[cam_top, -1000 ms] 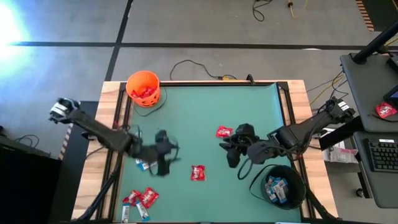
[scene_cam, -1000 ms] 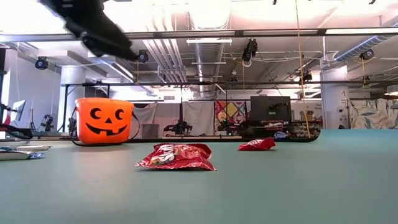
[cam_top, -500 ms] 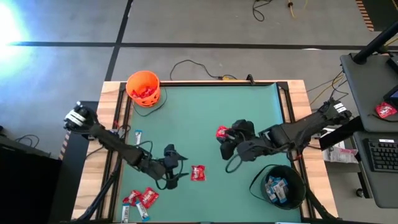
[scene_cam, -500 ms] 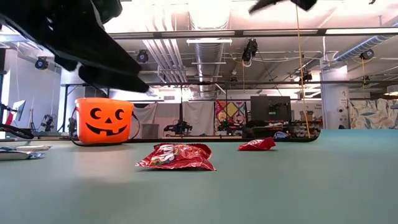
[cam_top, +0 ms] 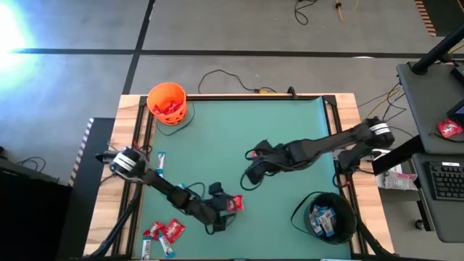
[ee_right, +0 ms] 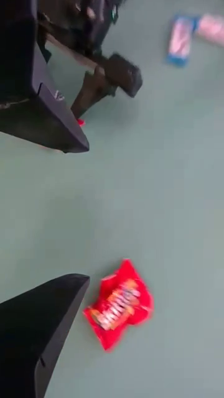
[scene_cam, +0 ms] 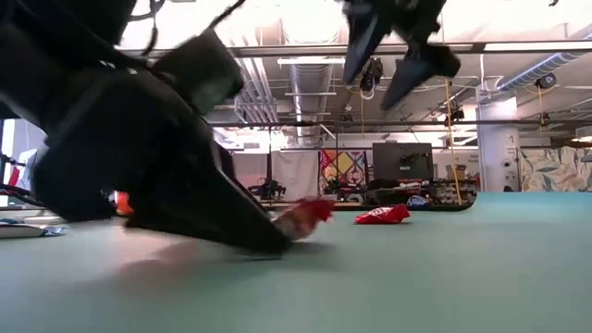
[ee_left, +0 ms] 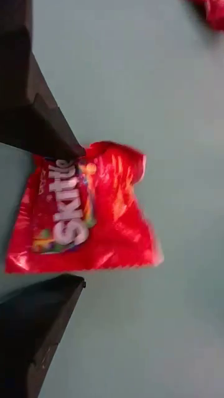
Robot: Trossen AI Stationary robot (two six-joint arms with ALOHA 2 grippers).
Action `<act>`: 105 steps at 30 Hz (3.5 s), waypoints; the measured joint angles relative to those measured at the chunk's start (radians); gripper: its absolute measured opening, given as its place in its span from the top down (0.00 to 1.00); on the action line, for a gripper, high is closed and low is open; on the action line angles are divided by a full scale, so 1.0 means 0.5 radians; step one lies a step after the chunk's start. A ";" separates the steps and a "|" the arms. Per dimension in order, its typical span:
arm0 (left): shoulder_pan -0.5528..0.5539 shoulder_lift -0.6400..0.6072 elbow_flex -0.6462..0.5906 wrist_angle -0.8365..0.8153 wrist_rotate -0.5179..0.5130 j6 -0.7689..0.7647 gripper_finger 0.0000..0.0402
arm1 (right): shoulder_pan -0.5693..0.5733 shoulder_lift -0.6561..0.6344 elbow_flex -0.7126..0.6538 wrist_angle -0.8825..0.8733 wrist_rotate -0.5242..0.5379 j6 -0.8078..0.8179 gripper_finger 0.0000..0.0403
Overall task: Sort candy by brand, put in halloween buckets
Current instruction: Put the red candy into the orange bucket
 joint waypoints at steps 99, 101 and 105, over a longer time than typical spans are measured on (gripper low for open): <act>0.600 -1.829 -0.667 -1.320 -0.224 -0.736 0.48 | -0.253 0.192 0.439 0.342 -0.049 -0.916 0.19; 0.600 -1.695 -0.662 -1.141 -0.244 -0.608 0.45 | -0.250 0.102 0.446 0.266 0.011 -0.913 0.19; 0.603 -1.409 -0.661 -0.802 -0.273 -0.497 0.38 | -0.247 -0.046 0.440 0.145 0.121 -0.838 0.19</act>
